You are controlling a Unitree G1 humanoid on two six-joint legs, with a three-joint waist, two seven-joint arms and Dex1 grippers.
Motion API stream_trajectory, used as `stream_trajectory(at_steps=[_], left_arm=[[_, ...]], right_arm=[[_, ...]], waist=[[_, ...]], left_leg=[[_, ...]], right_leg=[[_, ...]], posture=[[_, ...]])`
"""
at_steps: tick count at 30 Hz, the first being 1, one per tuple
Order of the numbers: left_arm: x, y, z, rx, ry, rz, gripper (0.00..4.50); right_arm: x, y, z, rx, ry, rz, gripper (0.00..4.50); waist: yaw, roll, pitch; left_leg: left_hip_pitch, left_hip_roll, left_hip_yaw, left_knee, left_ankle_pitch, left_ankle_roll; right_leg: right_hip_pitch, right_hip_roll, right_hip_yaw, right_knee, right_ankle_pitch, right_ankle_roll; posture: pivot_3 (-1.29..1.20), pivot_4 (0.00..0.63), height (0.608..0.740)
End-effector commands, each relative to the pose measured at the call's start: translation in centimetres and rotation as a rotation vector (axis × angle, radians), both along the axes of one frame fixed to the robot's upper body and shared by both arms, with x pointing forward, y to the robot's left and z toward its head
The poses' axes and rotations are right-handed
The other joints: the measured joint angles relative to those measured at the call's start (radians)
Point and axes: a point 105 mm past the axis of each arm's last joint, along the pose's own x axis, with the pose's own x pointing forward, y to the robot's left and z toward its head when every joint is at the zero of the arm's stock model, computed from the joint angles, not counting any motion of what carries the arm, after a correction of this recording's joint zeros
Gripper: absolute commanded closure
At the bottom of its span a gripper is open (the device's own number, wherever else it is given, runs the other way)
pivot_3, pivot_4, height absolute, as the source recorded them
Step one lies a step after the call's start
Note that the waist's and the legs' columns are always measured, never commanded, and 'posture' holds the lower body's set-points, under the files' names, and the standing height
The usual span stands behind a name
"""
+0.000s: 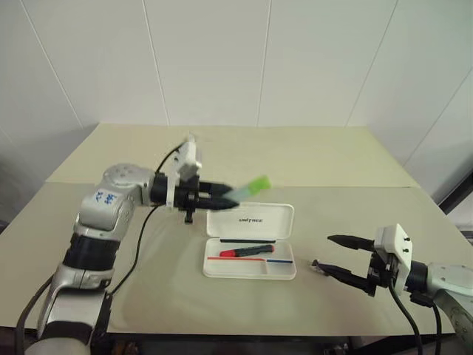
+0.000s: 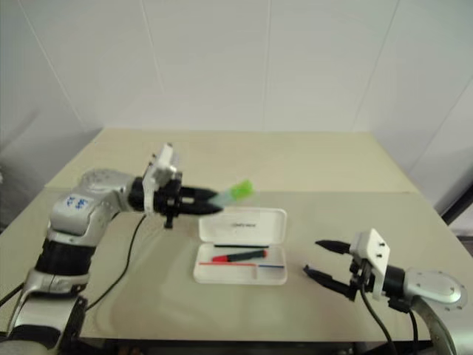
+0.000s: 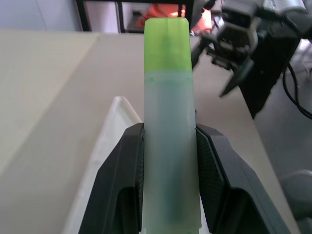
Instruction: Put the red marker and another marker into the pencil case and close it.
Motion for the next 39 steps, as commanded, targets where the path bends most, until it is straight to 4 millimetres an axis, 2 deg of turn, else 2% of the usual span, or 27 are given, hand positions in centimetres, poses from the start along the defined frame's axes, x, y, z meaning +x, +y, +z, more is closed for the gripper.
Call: stream_trajectory(at_steps=[1,5,12,17,31,39], left_arm=[[-1.8,-0.7,-0.8,0.072,-0.011,-0.048,3.42],[-2.5,-1.0,-3.0,0.155,-0.005,-0.058,3.42],[-1.3,-2.2,-6.6,0.252,0.021,-0.014,3.42],[-1.2,-2.0,-8.9,0.351,0.013,-0.019,3.42],[0.0,-0.9,-10.4,0.443,-0.038,0.026,3.42],[-0.4,-1.5,-10.4,0.419,-0.024,0.0,3.42]], right_arm=[[-0.3,-0.1,1.2,-0.008,-0.047,0.005,0.0],[-0.5,-0.1,1.1,-0.008,-0.044,0.003,0.0],[-0.4,0.0,1.0,-0.007,-0.044,0.005,0.0],[-0.4,0.0,1.0,-0.008,-0.045,-0.002,0.0],[-0.6,-0.1,0.5,-0.001,-0.037,-0.019,0.0],[-0.8,-0.1,0.5,0.0,-0.036,-0.023,0.0]], waist=[[0.0,0.0,0.0],[0.002,0.0,0.0],[0.003,0.0,0.0],[0.0,0.0,0.0],[0.003,0.0,0.0],[0.003,0.0,0.0]], left_leg=[[0.0,0.0,0.0,0.0,0.0,0.0],[0.0,0.0,0.001,0.001,0.0,0.0],[0.0,0.0,0.001,0.0,0.0,0.0],[0.0,0.0,0.001,-0.001,0.0,0.0],[0.0,0.0,0.001,-0.001,0.0,0.0],[-0.001,0.0,0.001,-0.001,0.0,0.0]], right_leg=[[0.0,0.0,0.0,0.0,0.0,-0.001],[0.001,0.0,0.0,-0.001,-0.001,-0.002],[0.001,0.0,0.0,-0.002,-0.001,-0.002],[0.0,0.0,0.0,-0.002,-0.001,-0.002],[0.001,0.0,0.0,-0.003,-0.001,-0.002],[0.001,0.0,0.0,-0.004,-0.001,-0.002]], posture=[[0.0,0.15,0.74],[0.0,0.15,0.74],[0.0,0.15,0.74],[0.0,0.15,0.74],[0.0,0.15,0.74],[0.0,0.15,0.74]])
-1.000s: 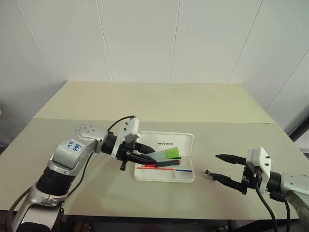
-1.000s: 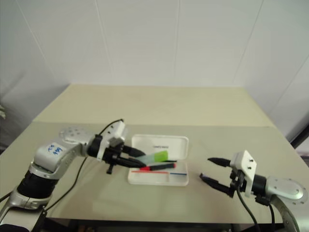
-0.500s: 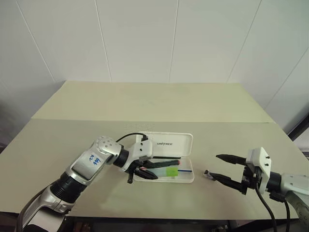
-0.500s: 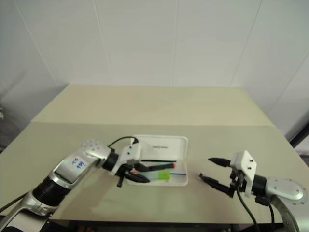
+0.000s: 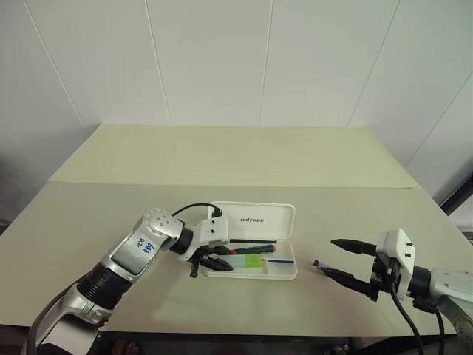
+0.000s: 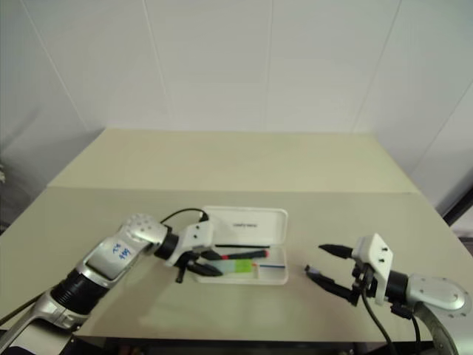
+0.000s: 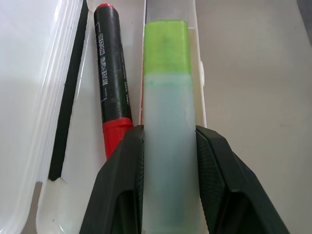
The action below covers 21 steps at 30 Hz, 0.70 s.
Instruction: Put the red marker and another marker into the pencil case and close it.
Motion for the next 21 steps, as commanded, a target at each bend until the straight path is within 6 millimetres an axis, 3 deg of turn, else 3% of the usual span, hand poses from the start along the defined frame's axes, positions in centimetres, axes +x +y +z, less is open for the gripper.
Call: stream_trajectory(at_steps=[1,11,17,21], left_arm=[[-0.5,-0.4,0.2,-0.013,-0.005,-0.03,3.42],[-0.4,-0.7,0.2,-0.014,0.006,-0.021,0.11],[-0.6,-0.9,0.9,-0.039,-0.004,-0.029,0.05],[-0.6,-1.4,2.8,-0.174,-0.078,-0.067,0.05]], right_arm=[[-0.3,0.1,1.3,0.001,-0.061,0.001,0.0],[-0.4,0.0,1.2,0.001,-0.06,-0.006,0.0],[-0.5,0.0,0.9,0.008,-0.054,-0.023,0.0],[-0.4,0.1,0.0,0.051,-0.045,-0.074,0.0]], waist=[[0.0,0.0,0.0],[0.0,0.0,0.0],[0.0,0.0,0.0],[0.001,0.0,0.0]], left_leg=[[0.0,0.0,0.0,0.0,0.0,0.0],[0.0,0.0,0.0,0.0,0.0,0.0],[0.0,0.0,0.0,0.0,0.0,0.0],[0.0,0.0,0.0,0.0,0.0,0.0]], right_leg=[[0.0,0.0,0.0,0.0,0.0,0.0],[0.0,0.0,0.0,0.0,0.0,0.0],[0.0,0.0,0.0,0.0,0.0,0.0],[0.0,0.0,0.0,0.0,0.0,0.0]], posture=[[0.0,0.15,0.74],[0.0,0.15,0.74],[0.0,0.15,0.74],[0.0,0.15,0.74]])
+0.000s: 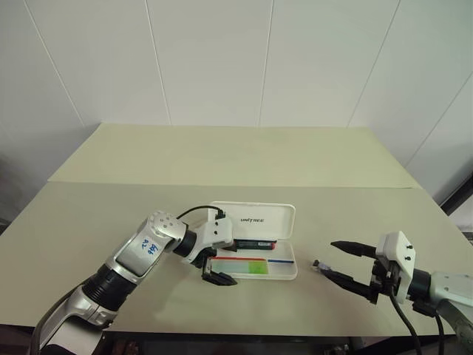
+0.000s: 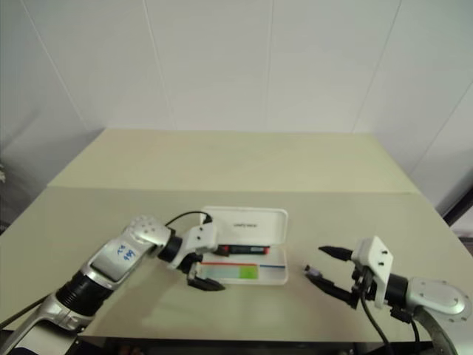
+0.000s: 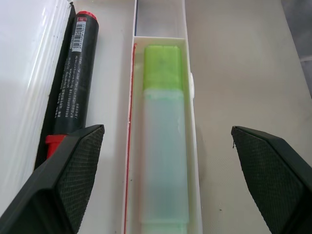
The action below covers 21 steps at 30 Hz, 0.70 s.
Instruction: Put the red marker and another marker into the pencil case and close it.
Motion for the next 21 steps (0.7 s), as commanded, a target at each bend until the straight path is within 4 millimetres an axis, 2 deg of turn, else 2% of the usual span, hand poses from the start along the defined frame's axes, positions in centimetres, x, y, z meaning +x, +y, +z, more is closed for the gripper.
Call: stream_trajectory(at_steps=[1,4,8,11,15,21], left_arm=[[-0.6,-0.4,3.0,-0.168,-0.09,-0.067,0.05],[-1.2,0.2,4.3,-0.277,-0.118,-0.104,0.05],[-1.2,1.3,4.9,-0.35,-0.134,-0.118,0.05],[-1.4,2.3,4.5,-0.349,-0.099,-0.121,0.05],[-2.6,3.4,4.6,-0.392,-0.071,-0.193,0.05],[-3.3,5.4,4.7,-0.41,-0.005,-0.208,0.05]], right_arm=[[-0.1,0.0,0.3,0.025,-0.046,-0.042,0.0],[0.1,-0.4,-0.7,0.048,-0.033,-0.099,0.0],[0.3,-0.6,-2.1,0.057,-0.006,-0.138,0.0],[0.7,-0.5,-3.2,0.06,0.013,-0.163,0.0],[1.4,-0.5,-4.9,0.05,0.047,-0.194,0.0],[2.2,-0.5,-6.3,0.053,0.077,-0.217,0.0]], waist=[[0.0,0.0,0.0],[-0.002,0.0,0.0],[0.0,0.0,0.0],[-0.001,0.0,0.0],[-0.003,0.0,0.0],[-0.002,0.001,0.0]], left_leg=[[0.0,0.0,0.0,0.0,0.0,0.0],[0.0,0.0,0.0,0.0,0.0,0.0],[0.001,0.0,0.0,0.0,0.0,0.0],[0.001,0.0,0.001,0.0,0.0,0.0],[0.001,0.0,0.001,0.0,0.0,0.0],[0.001,0.001,0.001,-0.001,0.0,0.0]], right_leg=[[0.0,0.0,0.0,0.0,0.0,0.0],[0.0,0.0,0.0,0.0,0.0,0.0],[0.0,0.0,0.0,0.0,0.0,0.0],[0.0,0.0,0.0,0.0,0.0,-0.001],[0.0,0.0,0.0,-0.001,-0.001,-0.001],[0.0,0.0,0.0,-0.001,-0.001,-0.002]], posture=[[0.0,0.15,0.74],[0.0,0.15,0.74],[0.0,0.15,0.74],[0.0,0.15,0.74],[0.0,0.15,0.74],[0.0,0.15,0.74]])
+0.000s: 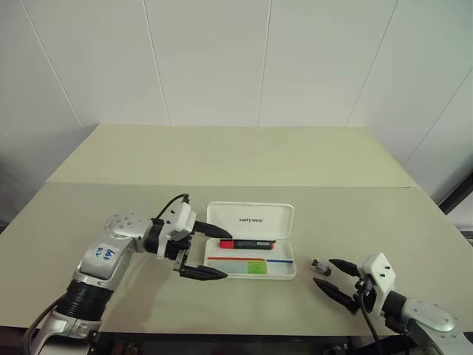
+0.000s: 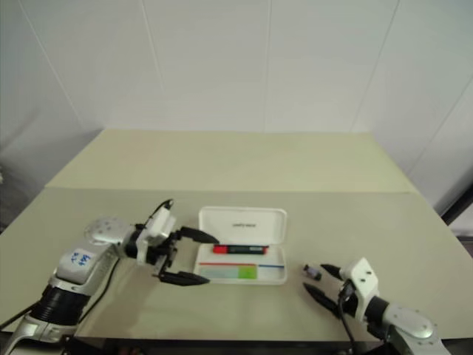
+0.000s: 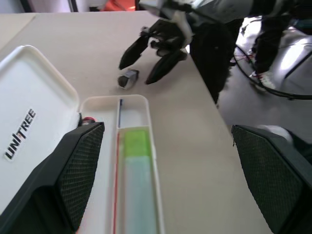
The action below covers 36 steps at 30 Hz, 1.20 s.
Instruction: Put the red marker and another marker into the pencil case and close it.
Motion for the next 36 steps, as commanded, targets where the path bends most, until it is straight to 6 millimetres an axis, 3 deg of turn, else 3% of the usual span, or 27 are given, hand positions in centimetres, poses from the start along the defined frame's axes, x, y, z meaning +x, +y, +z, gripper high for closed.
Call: stream_trajectory(at_steps=[1,9,12,14,20,26,32,36], left_arm=[[-0.2,1.4,0.4,-0.012,-0.013,0.011,0.05],[0.3,4.0,0.9,-0.041,-0.04,0.086,0.05],[0.6,4.9,0.8,-0.028,-0.047,0.129,0.0],[0.6,5.2,0.8,-0.029,-0.056,0.141,0.0],[0.8,5.6,0.9,-0.036,-0.073,0.162,0.0],[0.8,5.3,1.2,-0.074,-0.082,0.148,0.0],[1.0,5.2,1.0,-0.074,-0.081,0.153,0.0],[1.0,5.3,0.8,-0.079,-0.085,0.164,0.0]], right_arm=[[0.4,-0.1,0.2,0.003,-0.023,-0.011,0.0],[1.0,-0.5,-1.5,0.016,0.062,-0.064,0.0],[0.9,-0.6,-1.7,0.041,0.082,-0.075,0.66],[0.8,-0.6,-1.6,0.053,0.089,-0.075,1.31],[0.8,-1.2,-0.9,0.033,0.066,-0.071,3.37],[1.8,-0.9,3.6,-0.025,-0.087,-0.007,3.39],[1.5,3.4,8.0,-0.024,-0.17,0.221,3.39],[0.7,5.8,8.5,-0.033,-0.141,0.372,3.39]], waist=[[0.0,0.0,0.0],[-0.001,-0.001,0.0],[-0.001,-0.001,-0.001],[-0.001,-0.001,-0.001],[0.0,-0.002,-0.001],[0.0,-0.001,-0.001],[-0.005,0.0,0.0],[-0.002,0.0,0.0]], left_leg=[[0.0,0.0,0.0,0.0,0.0,0.0],[0.001,0.0,0.0,0.001,0.0,0.0],[0.003,0.0,0.0,0.001,0.0,0.0],[0.008,0.0,0.001,0.0,0.0,0.0],[0.009,0.001,0.001,-0.003,0.0,0.0],[0.008,0.001,0.001,-0.005,0.0,0.0],[0.008,0.002,0.001,-0.005,0.0,0.0],[0.008,0.002,0.001,-0.006,0.0,-0.001]], right_leg=[[0.0,0.0,0.0,0.0,0.0,0.0],[0.001,0.0,0.0,0.0,0.0,-0.002],[0.004,0.0,0.0,-0.001,-0.001,-0.004],[0.008,0.0,0.0,-0.002,-0.007,-0.015],[0.007,0.0,0.0,-0.002,-0.007,-0.015],[0.006,0.0,0.0,-0.002,-0.006,-0.012],[0.005,0.001,0.0,-0.001,-0.005,-0.011],[0.005,0.001,0.0,-0.001,-0.005,-0.01]], posture=[[0.0,0.15,0.74],[0.0,0.15,0.74],[0.0,0.15,0.74],[0.0,0.15,0.74],[0.0,0.15,0.74],[0.0,0.15,0.74],[0.0,0.15,0.74],[0.0,0.15,0.74]])
